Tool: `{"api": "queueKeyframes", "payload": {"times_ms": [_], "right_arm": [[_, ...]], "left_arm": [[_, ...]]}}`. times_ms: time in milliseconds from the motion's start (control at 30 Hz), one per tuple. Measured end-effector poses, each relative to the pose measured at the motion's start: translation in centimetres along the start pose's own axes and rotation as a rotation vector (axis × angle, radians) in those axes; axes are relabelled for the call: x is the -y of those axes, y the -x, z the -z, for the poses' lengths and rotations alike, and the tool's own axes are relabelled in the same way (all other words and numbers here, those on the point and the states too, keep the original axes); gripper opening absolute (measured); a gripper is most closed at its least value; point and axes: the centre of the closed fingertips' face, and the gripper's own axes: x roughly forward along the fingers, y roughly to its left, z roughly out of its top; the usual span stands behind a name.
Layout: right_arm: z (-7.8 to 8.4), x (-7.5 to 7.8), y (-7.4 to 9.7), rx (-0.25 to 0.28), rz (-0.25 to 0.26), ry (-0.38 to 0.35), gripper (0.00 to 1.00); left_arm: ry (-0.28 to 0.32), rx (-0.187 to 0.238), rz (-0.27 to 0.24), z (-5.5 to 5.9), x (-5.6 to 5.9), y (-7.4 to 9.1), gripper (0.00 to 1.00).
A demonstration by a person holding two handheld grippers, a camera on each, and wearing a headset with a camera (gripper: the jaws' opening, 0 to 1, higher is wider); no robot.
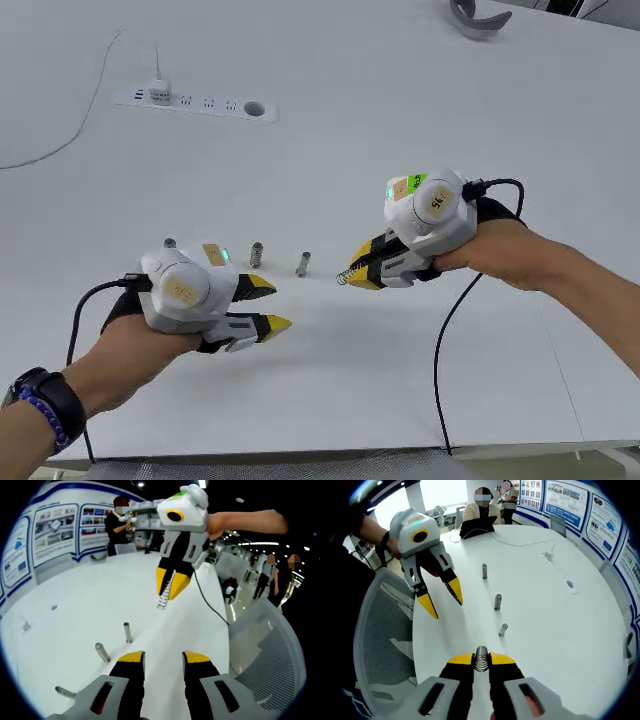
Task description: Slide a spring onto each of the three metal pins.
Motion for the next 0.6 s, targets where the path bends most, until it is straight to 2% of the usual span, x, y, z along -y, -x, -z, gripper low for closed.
{"api": "queueKeyframes", "payload": {"times_ms": [600], "right_arm": [[-0.7, 2.5, -1.3, -0.036, 0.026, 0.002, 0.12]], "left_arm": [[0.078, 0.003, -0.095, 1.3, -2.8, 1.9, 0.46]]}}
